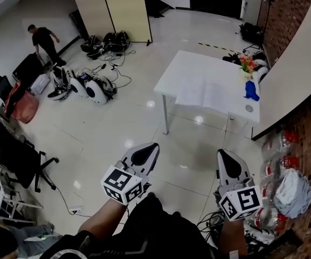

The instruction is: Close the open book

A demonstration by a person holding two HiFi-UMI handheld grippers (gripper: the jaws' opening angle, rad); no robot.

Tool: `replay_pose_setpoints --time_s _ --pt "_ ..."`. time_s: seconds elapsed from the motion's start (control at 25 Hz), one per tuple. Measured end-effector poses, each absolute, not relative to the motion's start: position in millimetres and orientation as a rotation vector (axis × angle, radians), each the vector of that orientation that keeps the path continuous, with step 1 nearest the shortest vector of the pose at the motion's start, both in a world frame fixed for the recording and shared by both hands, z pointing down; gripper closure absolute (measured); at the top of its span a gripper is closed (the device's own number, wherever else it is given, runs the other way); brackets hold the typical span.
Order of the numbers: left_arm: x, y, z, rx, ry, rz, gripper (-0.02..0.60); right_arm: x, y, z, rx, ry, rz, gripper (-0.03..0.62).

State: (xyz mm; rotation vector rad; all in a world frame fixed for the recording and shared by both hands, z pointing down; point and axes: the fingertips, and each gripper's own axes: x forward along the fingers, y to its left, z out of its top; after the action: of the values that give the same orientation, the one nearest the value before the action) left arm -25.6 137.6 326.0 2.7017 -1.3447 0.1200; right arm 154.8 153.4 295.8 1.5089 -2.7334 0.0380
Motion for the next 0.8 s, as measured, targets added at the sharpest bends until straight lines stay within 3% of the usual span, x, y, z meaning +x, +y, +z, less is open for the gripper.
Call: replay_pose_setpoints --time_s 0.8 --pt "-104 -91 334 2.767 -1.14 0.031 0.58 51 -88 306 1.553 -2.637 0.059 0.595"
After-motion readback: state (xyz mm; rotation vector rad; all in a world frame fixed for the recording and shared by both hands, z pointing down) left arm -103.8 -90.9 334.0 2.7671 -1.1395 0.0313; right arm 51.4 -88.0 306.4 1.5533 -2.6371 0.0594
